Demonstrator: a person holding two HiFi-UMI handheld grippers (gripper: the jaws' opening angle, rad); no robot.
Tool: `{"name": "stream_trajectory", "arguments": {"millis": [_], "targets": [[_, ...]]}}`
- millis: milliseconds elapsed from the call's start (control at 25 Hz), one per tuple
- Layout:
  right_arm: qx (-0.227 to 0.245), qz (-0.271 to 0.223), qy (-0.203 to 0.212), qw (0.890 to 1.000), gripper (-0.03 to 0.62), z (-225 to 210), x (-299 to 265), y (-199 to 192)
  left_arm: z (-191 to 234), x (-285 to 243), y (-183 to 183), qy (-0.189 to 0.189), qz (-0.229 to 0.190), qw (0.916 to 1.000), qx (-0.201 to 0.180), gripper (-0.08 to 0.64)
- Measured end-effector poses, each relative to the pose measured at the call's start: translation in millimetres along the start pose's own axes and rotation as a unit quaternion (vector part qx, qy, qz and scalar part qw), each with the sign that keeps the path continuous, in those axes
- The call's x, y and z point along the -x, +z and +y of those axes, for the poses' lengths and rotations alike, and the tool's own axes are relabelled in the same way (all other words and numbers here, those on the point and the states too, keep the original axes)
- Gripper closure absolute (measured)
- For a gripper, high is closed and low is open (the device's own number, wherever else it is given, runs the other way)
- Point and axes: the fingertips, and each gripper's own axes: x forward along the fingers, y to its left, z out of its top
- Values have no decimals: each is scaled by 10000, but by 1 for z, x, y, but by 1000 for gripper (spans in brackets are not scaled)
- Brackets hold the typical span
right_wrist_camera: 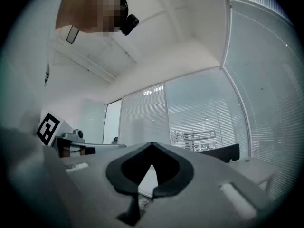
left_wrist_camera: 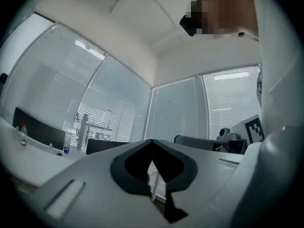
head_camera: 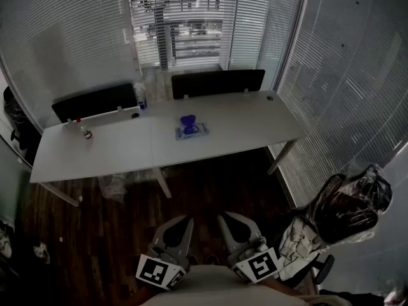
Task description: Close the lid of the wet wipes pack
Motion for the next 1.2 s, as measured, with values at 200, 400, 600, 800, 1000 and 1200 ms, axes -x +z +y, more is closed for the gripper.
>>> {"name": "stream_trajectory", "arguments": {"millis": [200,400,600,800,1000,1200], "targets": [[-37,-21,-18,10000,594,-4,-1,0,-1,-2,-3,10,11,10000,-26,557],[-235,-201,45,9995,592,-7,2,2,0,-3,-8,67,64,10000,-21,557],[-319,-188,96,9993,592,-9,7,1,-5,-11,-10,101,57,9999,-22,557],[-492,-238,9,9985,592,-26,19,-2,-21,-23,-17,77,160,9998,-42,557],[-759,-277,71,9967,592,-37,29,2,-37,-38,-24,37,219,9997,-63,557],[-773,-328,-18,9965,592,-56,41,6,-54,-55,-31,-43,256,9996,-98,557]]}}
